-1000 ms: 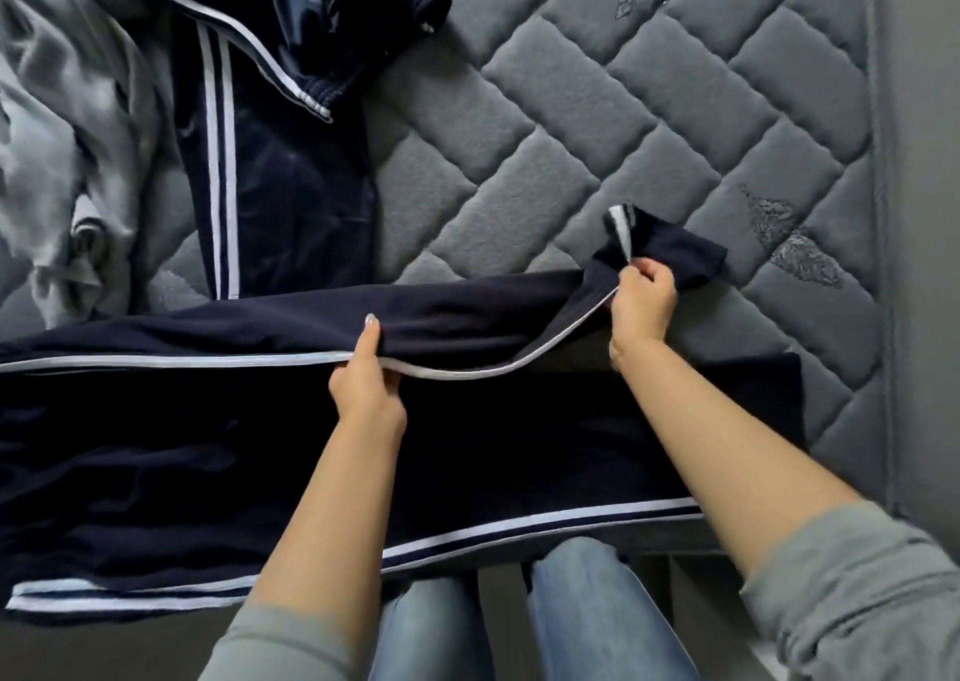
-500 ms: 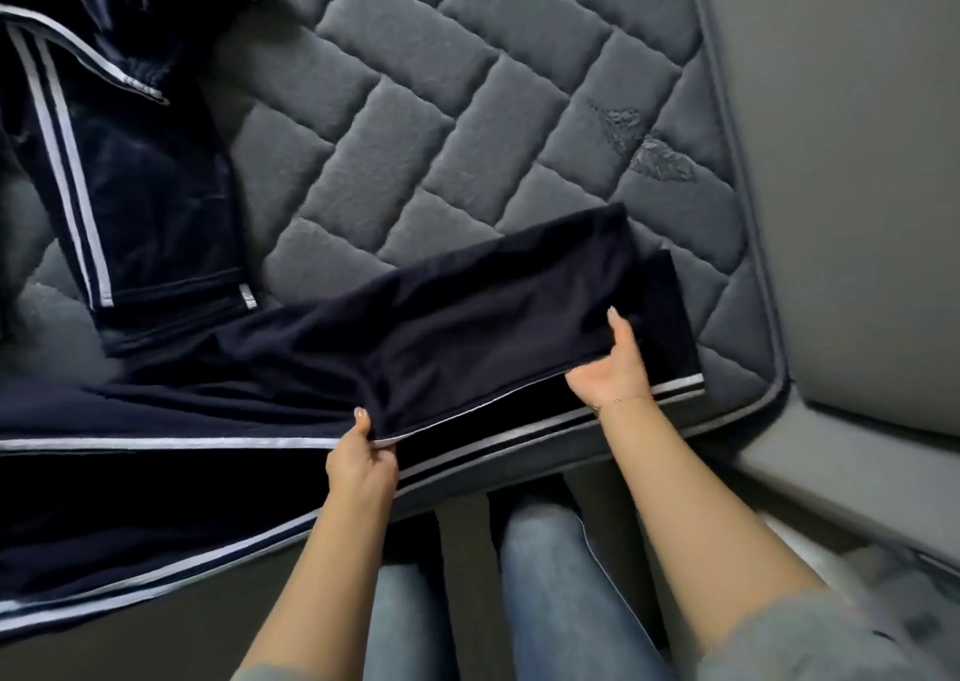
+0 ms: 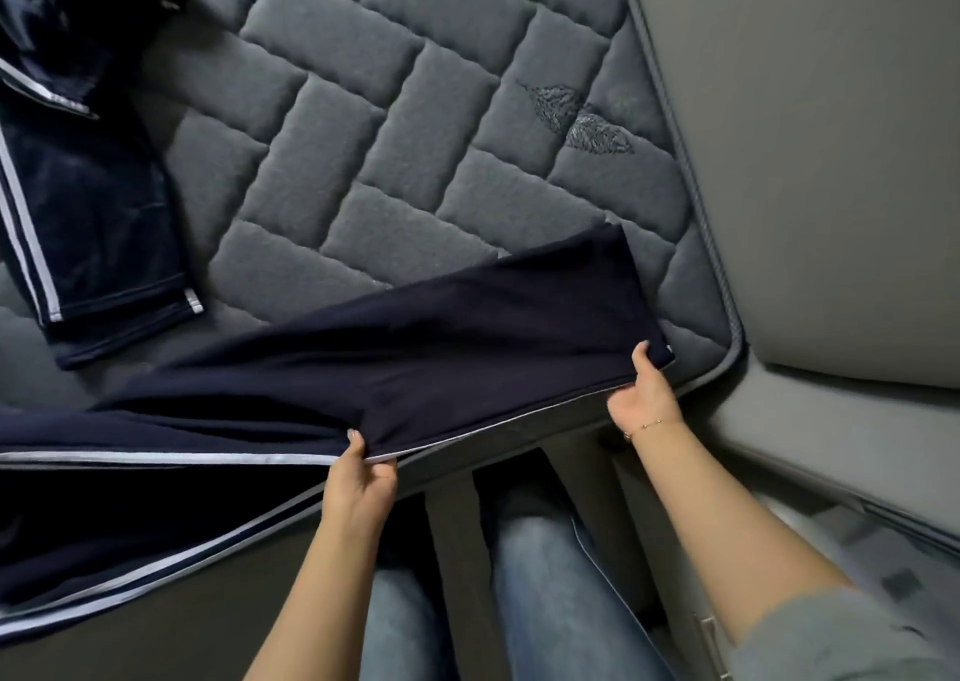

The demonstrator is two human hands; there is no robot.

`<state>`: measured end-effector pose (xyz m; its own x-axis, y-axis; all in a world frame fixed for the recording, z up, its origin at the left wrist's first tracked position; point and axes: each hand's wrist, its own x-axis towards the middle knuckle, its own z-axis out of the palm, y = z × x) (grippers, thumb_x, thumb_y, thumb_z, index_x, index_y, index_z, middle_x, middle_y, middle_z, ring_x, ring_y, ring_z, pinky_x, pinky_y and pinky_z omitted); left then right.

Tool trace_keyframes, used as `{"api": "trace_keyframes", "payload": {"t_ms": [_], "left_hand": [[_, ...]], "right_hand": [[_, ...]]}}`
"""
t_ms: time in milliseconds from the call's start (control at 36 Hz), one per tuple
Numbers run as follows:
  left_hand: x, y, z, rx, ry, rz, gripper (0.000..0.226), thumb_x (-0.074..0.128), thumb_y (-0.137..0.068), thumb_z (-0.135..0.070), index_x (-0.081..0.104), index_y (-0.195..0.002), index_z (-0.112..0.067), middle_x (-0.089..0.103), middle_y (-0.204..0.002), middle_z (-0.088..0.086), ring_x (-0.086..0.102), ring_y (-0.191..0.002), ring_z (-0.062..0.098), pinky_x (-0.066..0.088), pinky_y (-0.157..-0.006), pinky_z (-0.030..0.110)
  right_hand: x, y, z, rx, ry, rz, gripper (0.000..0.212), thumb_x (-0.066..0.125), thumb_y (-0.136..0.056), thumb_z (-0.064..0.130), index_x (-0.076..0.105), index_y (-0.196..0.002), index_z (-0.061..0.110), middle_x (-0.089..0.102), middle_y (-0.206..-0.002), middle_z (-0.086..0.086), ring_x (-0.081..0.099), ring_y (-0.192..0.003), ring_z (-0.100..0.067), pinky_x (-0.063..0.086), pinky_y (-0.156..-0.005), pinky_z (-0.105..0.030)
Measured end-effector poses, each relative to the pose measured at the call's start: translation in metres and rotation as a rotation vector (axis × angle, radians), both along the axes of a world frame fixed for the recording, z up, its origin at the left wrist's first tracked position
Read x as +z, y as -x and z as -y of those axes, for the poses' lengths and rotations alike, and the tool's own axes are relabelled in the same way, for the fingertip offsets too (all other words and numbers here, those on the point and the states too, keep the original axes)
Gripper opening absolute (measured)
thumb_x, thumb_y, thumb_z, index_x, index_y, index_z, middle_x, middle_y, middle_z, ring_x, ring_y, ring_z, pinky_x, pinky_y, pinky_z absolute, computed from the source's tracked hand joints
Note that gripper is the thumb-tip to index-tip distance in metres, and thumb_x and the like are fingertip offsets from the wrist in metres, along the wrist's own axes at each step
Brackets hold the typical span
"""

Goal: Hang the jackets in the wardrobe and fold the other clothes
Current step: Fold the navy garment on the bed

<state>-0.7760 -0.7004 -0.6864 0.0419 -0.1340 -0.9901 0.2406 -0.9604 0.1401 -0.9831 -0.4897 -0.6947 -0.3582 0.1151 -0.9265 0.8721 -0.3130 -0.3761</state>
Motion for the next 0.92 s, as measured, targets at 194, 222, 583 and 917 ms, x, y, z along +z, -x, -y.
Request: {"api": "trace_keyframes", "payload": {"t_ms": [194, 222, 583, 917], "left_hand": [[-0.015, -0.003, -0.01, 0.032, -0.053, 0.008, 0.036, 0.048, -0.1, -0.03, 0.054, -0.132, -0.016, 0.057, -0.135, 0.001, 0.051, -0.128, 0.017, 0.045, -0.091, 0.034], [-0.015, -0.003, -0.011, 0.03, -0.048, 0.011, 0.035, 0.049, -0.099, -0.03, 0.055, -0.131, -0.016, 0.058, -0.134, 0.001, 0.052, -0.127, 0.016, 0.046, -0.092, 0.033], [0.005, -0.02, -0.012, -0.012, -0.062, 0.002, 0.01, 0.056, -0.095, -0.011, 0.059, -0.085, -0.01, 0.062, -0.087, -0.001, 0.059, -0.081, 0.01, 0.043, -0.102, 0.029], [0.018, -0.146, 0.072, -0.021, 0.08, -0.061, 0.034, 0.053, -0.098, -0.014, 0.051, -0.131, -0.015, 0.061, -0.124, 0.002, 0.055, -0.121, 0.017, 0.044, -0.094, 0.031]], "right_hand": [[-0.019, 0.004, -0.004, 0.004, -0.071, -0.013, 0.043, 0.067, -0.09, 0.029, 0.058, -0.129, 0.014, 0.06, -0.131, -0.006, 0.058, -0.117, -0.021, 0.045, -0.104, -0.041], [-0.018, 0.004, -0.004, 0.015, -0.08, -0.006, 0.044, 0.068, -0.089, 0.031, 0.058, -0.129, 0.014, 0.06, -0.131, -0.005, 0.058, -0.118, -0.021, 0.044, -0.105, -0.042], [0.003, -0.073, 0.032, -0.144, 0.197, 0.139, 0.016, 0.035, -0.104, 0.019, 0.051, -0.102, 0.018, 0.041, -0.145, -0.016, 0.025, -0.144, -0.029, 0.024, -0.115, -0.023], [0.028, -0.242, 0.172, 0.036, 0.162, 0.287, 0.021, 0.051, -0.099, 0.017, 0.059, -0.115, 0.006, 0.05, -0.141, -0.011, 0.046, -0.132, -0.023, 0.038, -0.109, -0.035]]}}
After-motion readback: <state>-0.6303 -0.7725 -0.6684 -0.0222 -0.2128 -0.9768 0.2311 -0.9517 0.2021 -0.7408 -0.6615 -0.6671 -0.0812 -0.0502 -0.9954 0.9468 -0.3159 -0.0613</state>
